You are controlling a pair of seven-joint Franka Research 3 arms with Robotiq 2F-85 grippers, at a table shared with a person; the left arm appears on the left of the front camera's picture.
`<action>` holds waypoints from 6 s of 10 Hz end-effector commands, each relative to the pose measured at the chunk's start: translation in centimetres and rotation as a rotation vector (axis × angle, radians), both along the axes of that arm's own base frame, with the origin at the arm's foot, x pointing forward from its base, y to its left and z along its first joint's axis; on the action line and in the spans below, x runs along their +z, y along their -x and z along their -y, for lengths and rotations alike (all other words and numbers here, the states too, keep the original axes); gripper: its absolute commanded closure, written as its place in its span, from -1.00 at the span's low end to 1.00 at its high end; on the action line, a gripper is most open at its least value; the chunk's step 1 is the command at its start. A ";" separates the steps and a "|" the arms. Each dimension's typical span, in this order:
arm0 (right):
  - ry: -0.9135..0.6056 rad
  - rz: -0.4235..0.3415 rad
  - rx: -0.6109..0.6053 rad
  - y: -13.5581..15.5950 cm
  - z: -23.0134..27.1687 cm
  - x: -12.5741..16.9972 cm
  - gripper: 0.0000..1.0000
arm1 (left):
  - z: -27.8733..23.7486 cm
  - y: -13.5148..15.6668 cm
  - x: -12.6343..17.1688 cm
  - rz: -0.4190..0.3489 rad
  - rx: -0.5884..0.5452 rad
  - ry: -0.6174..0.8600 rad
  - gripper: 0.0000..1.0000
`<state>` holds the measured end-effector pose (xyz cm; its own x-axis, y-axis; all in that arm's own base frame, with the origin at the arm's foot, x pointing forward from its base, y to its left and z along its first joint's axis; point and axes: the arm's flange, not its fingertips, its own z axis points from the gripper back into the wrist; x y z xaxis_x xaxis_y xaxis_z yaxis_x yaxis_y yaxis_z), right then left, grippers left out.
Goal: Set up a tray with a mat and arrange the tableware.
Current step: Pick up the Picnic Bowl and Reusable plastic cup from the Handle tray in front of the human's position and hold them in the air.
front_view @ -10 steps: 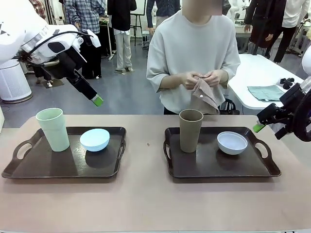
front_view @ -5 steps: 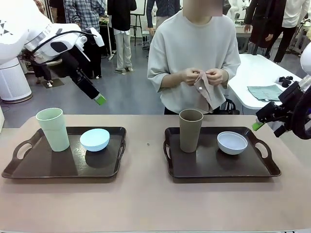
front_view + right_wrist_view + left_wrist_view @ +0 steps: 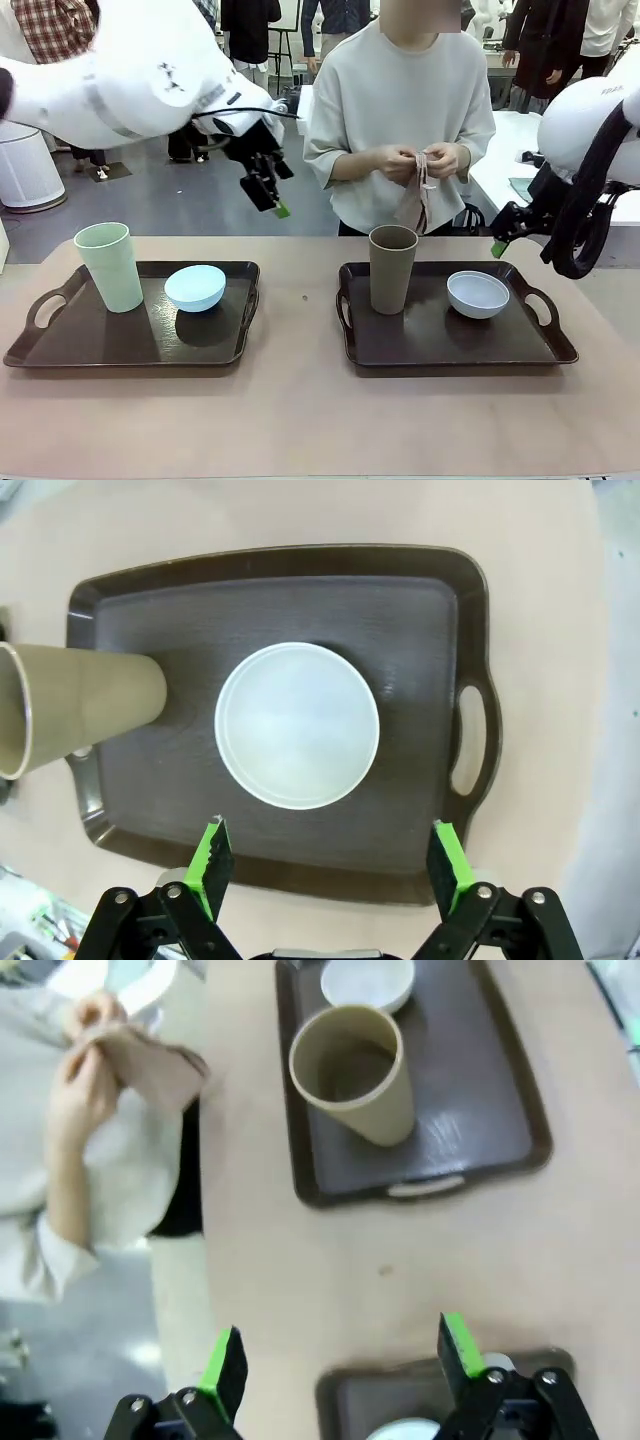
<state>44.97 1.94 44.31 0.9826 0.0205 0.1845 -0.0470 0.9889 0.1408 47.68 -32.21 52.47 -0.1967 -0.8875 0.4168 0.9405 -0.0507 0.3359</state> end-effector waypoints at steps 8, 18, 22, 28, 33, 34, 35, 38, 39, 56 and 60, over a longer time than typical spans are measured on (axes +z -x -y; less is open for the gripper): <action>0.023 -0.040 -0.006 -2.2 -1.8 -2.1 -1.00 | 3.6 -1.8 -10.3 -0.350 -0.095 0.470 -1.00; -0.012 -0.066 -0.039 -3.7 -0.3 -3.8 -1.00 | 3.2 -3.9 -11.6 -0.274 -0.209 0.616 -1.00; -0.021 -0.063 -0.056 -4.7 0.5 -5.9 -1.00 | 3.6 -5.4 -16.1 -0.340 -0.122 0.607 -1.00; 0.022 -0.074 -0.052 -6.2 0.4 -9.1 -1.00 | 5.7 -6.2 -19.8 -0.405 -0.050 0.629 -1.00; 0.030 -0.097 -0.036 -6.4 -0.3 -10.2 -1.00 | 7.3 -6.9 -21.4 -0.373 -0.086 0.628 -1.00; 0.030 -0.100 -0.035 -6.4 -0.3 -10.2 -1.00 | 7.5 -7.1 -21.8 -0.373 -0.086 0.622 -1.00; 0.030 -0.103 -0.032 -6.5 -0.6 -10.3 -1.00 | 7.8 -7.3 -22.2 -0.380 -0.099 0.616 -1.00; 0.038 -0.111 -0.034 -6.4 -0.9 -10.3 -1.00 | 9.3 -7.4 -23.3 -0.386 -0.122 0.610 -1.00; 0.035 -0.112 -0.034 -6.5 -1.1 -10.2 -1.00 | 10.2 -7.5 -23.4 -0.394 -0.143 0.609 -1.00; 0.030 -0.150 0.014 -6.7 -1.4 -10.3 1.00 | 12.7 -7.2 -24.2 -0.404 -0.181 0.592 1.00; 0.029 -0.141 0.009 -6.5 -1.4 -9.8 1.00 | 12.6 -7.1 -24.2 -0.430 -0.175 0.581 1.00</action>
<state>51.19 3.28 34.43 0.9989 0.0180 0.0439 -0.0237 0.9910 0.1315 54.84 -44.90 28.33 -0.0394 -0.4532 0.8905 0.9907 -0.1338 -0.0242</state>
